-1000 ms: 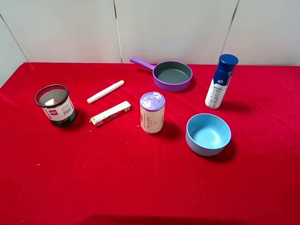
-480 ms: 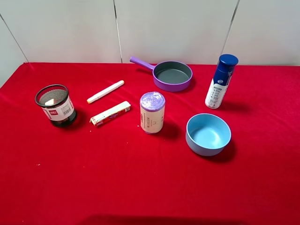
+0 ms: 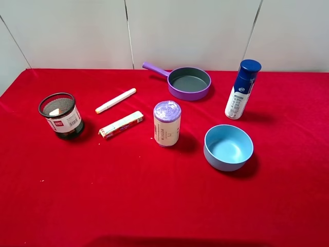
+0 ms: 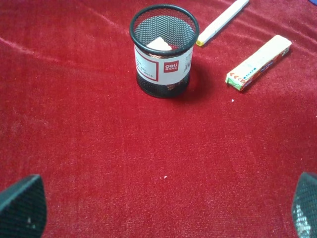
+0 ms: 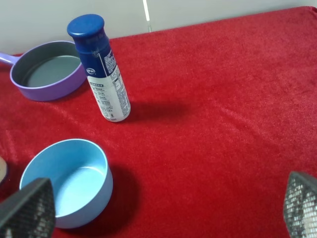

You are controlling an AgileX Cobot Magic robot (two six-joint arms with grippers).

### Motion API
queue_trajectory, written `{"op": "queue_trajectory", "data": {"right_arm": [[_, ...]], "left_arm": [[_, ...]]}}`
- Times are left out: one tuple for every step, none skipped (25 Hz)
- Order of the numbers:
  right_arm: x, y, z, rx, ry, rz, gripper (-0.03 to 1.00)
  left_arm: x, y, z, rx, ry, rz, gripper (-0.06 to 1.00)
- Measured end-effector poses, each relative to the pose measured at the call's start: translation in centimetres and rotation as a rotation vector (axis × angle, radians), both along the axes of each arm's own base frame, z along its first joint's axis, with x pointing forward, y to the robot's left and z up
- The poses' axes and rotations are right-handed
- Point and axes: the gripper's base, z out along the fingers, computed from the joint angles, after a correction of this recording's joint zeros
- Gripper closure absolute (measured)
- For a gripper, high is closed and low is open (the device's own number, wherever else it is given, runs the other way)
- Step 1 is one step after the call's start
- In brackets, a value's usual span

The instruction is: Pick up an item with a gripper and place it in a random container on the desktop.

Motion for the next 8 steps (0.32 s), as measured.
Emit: {"op": "queue_trajectory", "data": {"right_arm": [[0.0,0.0,0.0,0.0,0.0,0.0,0.28],[0.0,0.0,0.0,0.0,0.0,0.0,0.28],[0.0,0.0,0.0,0.0,0.0,0.0,0.28],[0.0,0.0,0.0,0.0,0.0,0.0,0.28],[0.0,0.0,0.0,0.0,0.0,0.0,0.28],[0.0,0.0,0.0,0.0,0.0,0.0,0.28],[0.0,0.0,0.0,0.0,0.0,0.0,0.28],[0.0,0.0,0.0,0.0,0.0,0.0,0.28]], "left_arm": [[0.0,0.0,0.0,0.0,0.0,0.0,-0.05],[0.0,0.0,0.0,0.0,0.0,0.0,-0.05],[0.0,0.0,0.0,0.0,0.0,0.0,-0.05],[0.0,0.0,0.0,0.0,0.0,0.0,-0.05],[0.0,0.0,0.0,0.0,0.0,0.0,-0.05],[0.0,0.0,0.0,0.0,0.0,0.0,-0.05],[0.0,0.0,0.0,0.0,0.0,0.0,-0.05],[0.0,0.0,0.0,0.0,0.0,0.0,-0.05]]}}
